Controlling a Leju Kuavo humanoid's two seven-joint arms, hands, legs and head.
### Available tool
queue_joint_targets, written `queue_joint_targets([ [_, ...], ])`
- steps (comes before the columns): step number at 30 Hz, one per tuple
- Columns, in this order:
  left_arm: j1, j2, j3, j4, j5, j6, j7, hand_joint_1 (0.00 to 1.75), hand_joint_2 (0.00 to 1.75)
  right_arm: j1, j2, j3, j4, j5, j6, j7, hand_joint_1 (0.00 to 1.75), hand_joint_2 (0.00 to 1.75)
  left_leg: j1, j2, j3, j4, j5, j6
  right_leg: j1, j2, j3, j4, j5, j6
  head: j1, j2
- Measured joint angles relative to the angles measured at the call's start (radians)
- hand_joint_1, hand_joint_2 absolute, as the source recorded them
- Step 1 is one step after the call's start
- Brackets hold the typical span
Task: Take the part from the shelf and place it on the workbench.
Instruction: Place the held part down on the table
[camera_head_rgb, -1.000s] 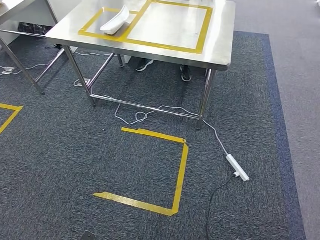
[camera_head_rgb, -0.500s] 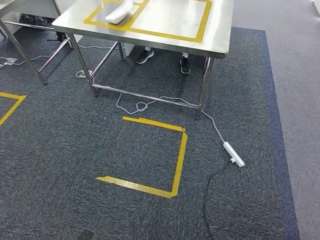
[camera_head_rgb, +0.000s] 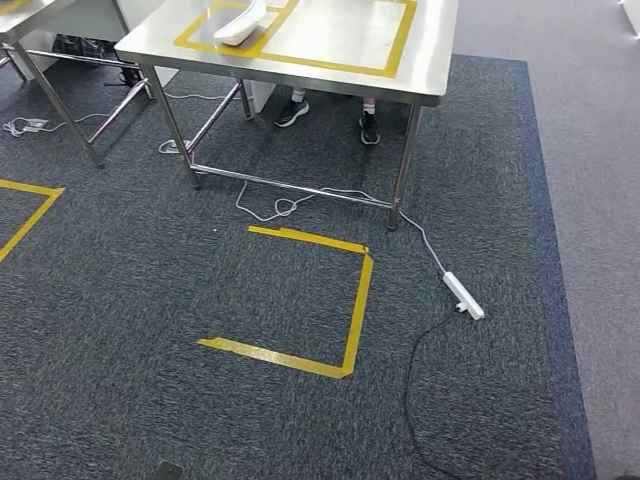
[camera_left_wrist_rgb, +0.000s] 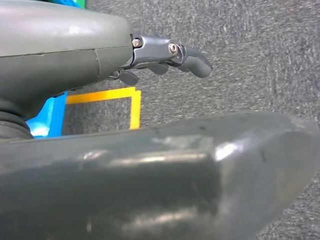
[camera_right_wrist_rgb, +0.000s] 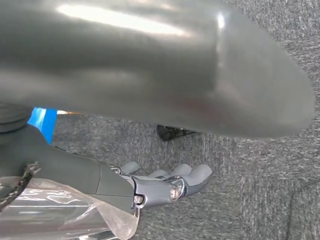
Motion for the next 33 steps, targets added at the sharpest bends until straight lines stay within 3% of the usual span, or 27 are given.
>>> queue_joint_targets([
  [2, -0.005, -0.001, 0.001, 0.001, 0.001, -0.001, -0.002, 0.0, 0.0, 0.0, 0.0, 0.0, -0.001, -0.021, -0.008, 0.008, 0.0, 0.0, -0.002, -0.001, 0.021, -0.055, -0.017, 0.008, 0.004, 0.0, -0.015, 0.014, 0.003, 0.003, 0.001, 0.0],
  [5, -0.002, -0.003, 0.002, 0.004, 0.006, -0.004, 0.003, 0.0, 0.0, 0.002, 0.0, 0.0, -0.001, -0.06, -0.032, 0.026, 0.0, 0.0, -0.004, 0.0, 0.01, -0.061, -0.015, 0.013, 0.006, 0.001, -0.031, 0.019, 0.009, -0.023, 0.005, 0.0],
  [6, -0.001, -0.003, 0.003, 0.005, 0.007, -0.006, 0.007, 0.0, 0.0, 0.003, 0.0, 0.001, -0.002, -0.07, -0.041, 0.032, 0.0, 0.0, -0.005, 0.0, 0.009, -0.061, -0.013, 0.016, 0.005, 0.001, -0.034, 0.017, 0.012, -0.029, 0.006, 0.0],
  [8, 0.0, -0.003, 0.004, 0.005, 0.01, -0.014, 0.016, 0.0, 0.0, 0.005, 0.0, 0.002, -0.006, -0.088, -0.061, 0.046, 0.0, 0.0, -0.008, 0.001, 0.006, -0.06, -0.009, 0.022, 0.004, 0.002, -0.036, 0.014, 0.019, -0.03, 0.006, 0.0],
  [12, 0.009, -0.003, 0.006, 0.005, 0.011, -0.032, 0.036, 0.0, 0.0, 0.017, 0.0, 0.008, -0.022, -0.117, -0.098, 0.075, 0.0, 0.0, -0.013, 0.003, 0.001, -0.059, -0.005, 0.029, -0.002, 0.002, -0.038, 0.01, 0.03, -0.015, 0.006, 0.0],
  [18, 0.015, -0.003, 0.008, 0.002, 0.011, -0.039, 0.039, 0.0, 0.0, 0.025, 0.0, 0.013, -0.037, -0.122, -0.107, 0.082, 0.0, 0.0, -0.018, 0.004, -0.011, -0.056, 0.001, 0.036, -0.009, 0.003, -0.04, 0.009, 0.038, 0.017, 0.005, 0.0],
  [33, 0.016, -0.003, 0.008, 0.001, 0.016, -0.039, 0.041, 0.0, 0.0, 0.029, 0.0, 0.016, -0.045, -0.123, -0.108, 0.081, 0.0, 0.0, -0.016, 0.004, -0.012, -0.057, 0.005, 0.031, -0.007, 0.003, -0.053, 0.01, 0.037, 0.023, 0.005, 0.0],
])
